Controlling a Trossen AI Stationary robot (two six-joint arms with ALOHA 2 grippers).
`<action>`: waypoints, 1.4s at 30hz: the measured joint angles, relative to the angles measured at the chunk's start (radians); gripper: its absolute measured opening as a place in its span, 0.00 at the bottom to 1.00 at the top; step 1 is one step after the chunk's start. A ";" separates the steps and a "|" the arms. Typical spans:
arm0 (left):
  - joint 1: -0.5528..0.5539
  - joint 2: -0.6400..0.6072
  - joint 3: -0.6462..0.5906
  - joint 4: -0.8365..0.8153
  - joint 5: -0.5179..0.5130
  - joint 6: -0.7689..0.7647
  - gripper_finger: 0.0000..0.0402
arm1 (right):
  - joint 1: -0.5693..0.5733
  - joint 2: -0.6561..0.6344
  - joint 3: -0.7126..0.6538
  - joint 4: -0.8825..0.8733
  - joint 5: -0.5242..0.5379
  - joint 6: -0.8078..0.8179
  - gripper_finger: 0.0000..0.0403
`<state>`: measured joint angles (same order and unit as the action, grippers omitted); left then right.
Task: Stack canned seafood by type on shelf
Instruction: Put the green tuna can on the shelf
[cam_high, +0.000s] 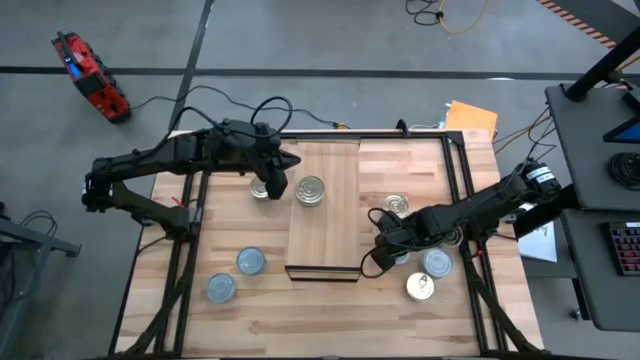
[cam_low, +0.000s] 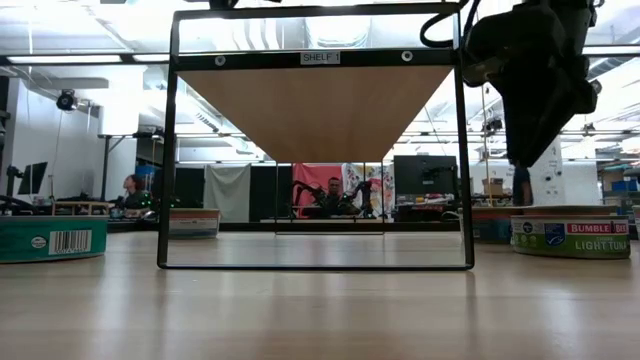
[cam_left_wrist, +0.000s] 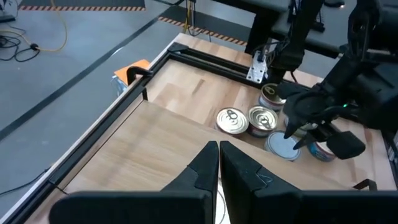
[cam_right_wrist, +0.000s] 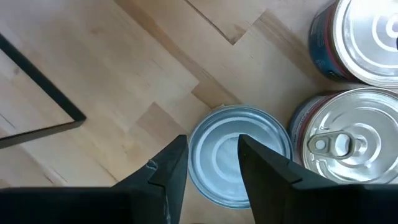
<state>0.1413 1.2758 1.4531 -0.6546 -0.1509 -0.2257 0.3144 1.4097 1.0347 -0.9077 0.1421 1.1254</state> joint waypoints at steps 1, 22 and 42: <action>0.000 0.000 0.004 0.001 0.000 -0.001 0.00 | 0.003 -0.001 -0.003 0.000 -0.001 -0.002 0.34; -0.044 -0.014 0.066 -0.251 0.186 -0.080 0.00 | 0.082 -0.217 -0.206 0.127 -0.020 0.115 0.04; -0.044 -0.013 0.065 -0.194 0.087 -0.042 0.00 | 0.122 -0.171 -0.311 0.265 -0.065 0.320 0.03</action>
<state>0.0971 1.2625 1.5181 -0.8486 -0.0637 -0.2676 0.4366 1.2392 0.7242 -0.6430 0.0771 1.4449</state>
